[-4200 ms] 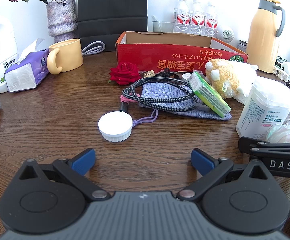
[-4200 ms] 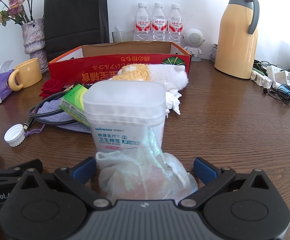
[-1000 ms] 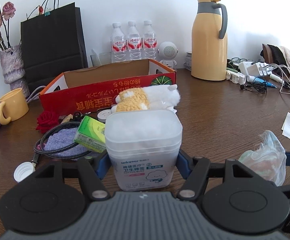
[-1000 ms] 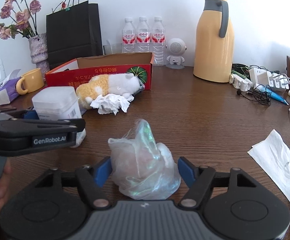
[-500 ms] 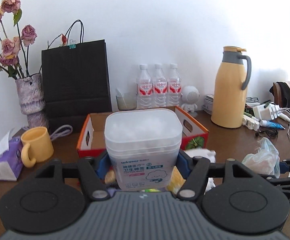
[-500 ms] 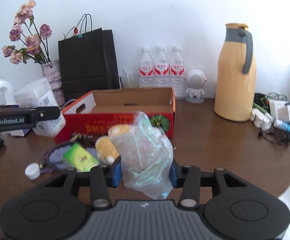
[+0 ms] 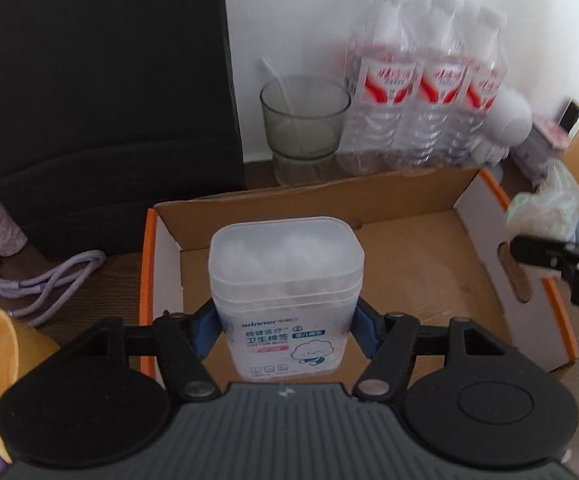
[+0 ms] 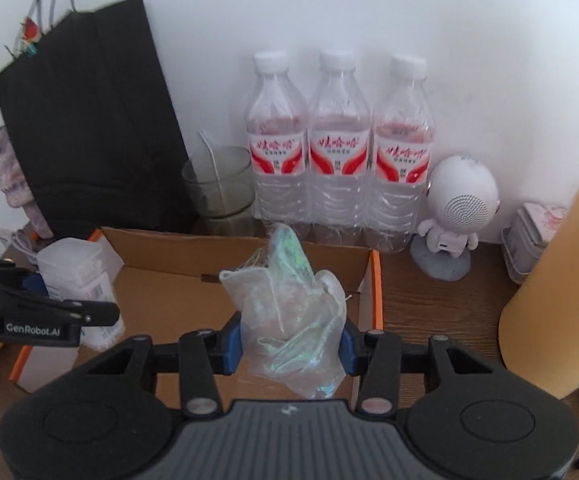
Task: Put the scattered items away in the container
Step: 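Lower the swab tub and plastic bag into the cardboard box and release, then withdraw both grippers from the box toward the table items, then grasp the white bottle cap with left while right grasps green tissue pack, then carry cap and tissue pack over the box and release both inside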
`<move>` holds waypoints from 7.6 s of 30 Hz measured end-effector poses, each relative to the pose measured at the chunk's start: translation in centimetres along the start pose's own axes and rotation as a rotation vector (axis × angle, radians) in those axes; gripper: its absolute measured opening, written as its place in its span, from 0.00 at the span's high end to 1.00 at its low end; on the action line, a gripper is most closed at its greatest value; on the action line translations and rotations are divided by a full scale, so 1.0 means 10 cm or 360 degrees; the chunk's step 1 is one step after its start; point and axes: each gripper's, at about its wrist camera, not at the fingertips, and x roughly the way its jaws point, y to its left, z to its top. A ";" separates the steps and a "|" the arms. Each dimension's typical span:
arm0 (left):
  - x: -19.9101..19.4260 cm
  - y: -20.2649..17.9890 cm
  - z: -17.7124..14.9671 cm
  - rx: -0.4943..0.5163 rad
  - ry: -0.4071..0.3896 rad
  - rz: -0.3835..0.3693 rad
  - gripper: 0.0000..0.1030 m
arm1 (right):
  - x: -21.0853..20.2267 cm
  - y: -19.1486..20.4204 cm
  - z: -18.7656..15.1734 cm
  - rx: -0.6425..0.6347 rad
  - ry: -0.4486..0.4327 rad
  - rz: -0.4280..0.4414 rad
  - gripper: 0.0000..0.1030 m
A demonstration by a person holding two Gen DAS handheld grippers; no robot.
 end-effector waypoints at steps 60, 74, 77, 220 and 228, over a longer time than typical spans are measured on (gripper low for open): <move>-1.54 -0.23 -2.22 -0.0337 -0.0902 0.0288 0.00 | -1.36 0.49 -1.65 0.0231 -0.0768 0.0053 0.09; -2.15 -0.57 -4.39 -0.0287 -0.1007 0.0216 0.00 | -2.23 0.72 -3.66 0.0224 -0.0751 0.0013 0.03; -2.15 -0.60 -4.57 -0.0285 -0.0970 0.0224 0.00 | -2.34 0.78 -3.97 0.0219 -0.0740 0.0013 0.03; -0.40 0.08 -0.13 -0.0252 -0.0702 0.0059 0.60 | -0.18 0.56 0.06 -0.0165 -0.0329 0.0056 0.84; 0.30 0.00 0.18 -0.0231 -0.0147 -0.0115 0.60 | 0.58 0.41 0.41 -0.0006 0.0280 0.0152 0.84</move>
